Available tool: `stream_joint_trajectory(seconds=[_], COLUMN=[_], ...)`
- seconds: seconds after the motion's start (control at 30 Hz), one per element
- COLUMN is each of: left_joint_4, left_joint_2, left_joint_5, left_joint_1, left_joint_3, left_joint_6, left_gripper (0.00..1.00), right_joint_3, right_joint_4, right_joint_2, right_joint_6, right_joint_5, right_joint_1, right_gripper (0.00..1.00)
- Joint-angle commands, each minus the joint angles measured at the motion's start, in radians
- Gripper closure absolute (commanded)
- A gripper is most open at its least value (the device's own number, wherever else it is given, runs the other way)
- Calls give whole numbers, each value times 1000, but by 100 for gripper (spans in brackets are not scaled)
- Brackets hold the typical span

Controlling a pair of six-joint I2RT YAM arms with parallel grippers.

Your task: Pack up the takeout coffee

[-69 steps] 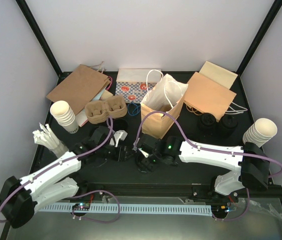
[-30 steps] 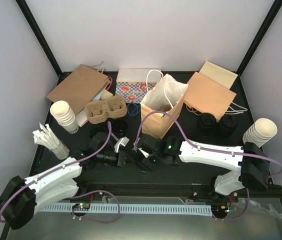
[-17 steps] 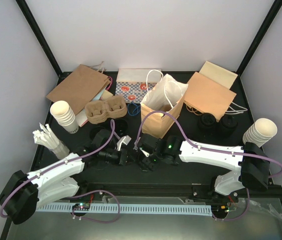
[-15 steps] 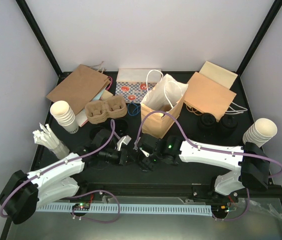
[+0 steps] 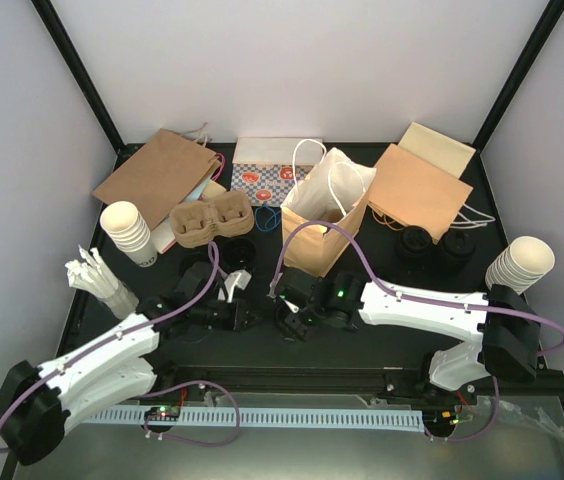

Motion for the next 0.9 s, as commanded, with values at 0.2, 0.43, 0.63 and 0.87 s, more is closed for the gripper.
stream_joint_trajectory(seconds=[0.2, 0.43, 0.63, 0.87], left_joint_4=[-268, -346, -343, -313], left_joint_2=[-178, -179, -112, 137], left_joint_5=[-195, -316, -390, -453], left_joint_1=[1, 1, 2, 1], left_joint_3=[207, 349, 498, 777], left_joint_6=[101, 175, 269, 409], left_gripper=[72, 60, 39, 26], right_joint_3=[-45, -2, 62, 198], right_joint_4=[-99, -137, -203, -312], right_joint_2=[4, -111, -230, -373], right_joint_6=[37, 67, 71, 78], right_joint_5=[36, 136, 198, 295], right_joint_1=[3, -4, -22, -32], right_gripper=[37, 39, 39, 39])
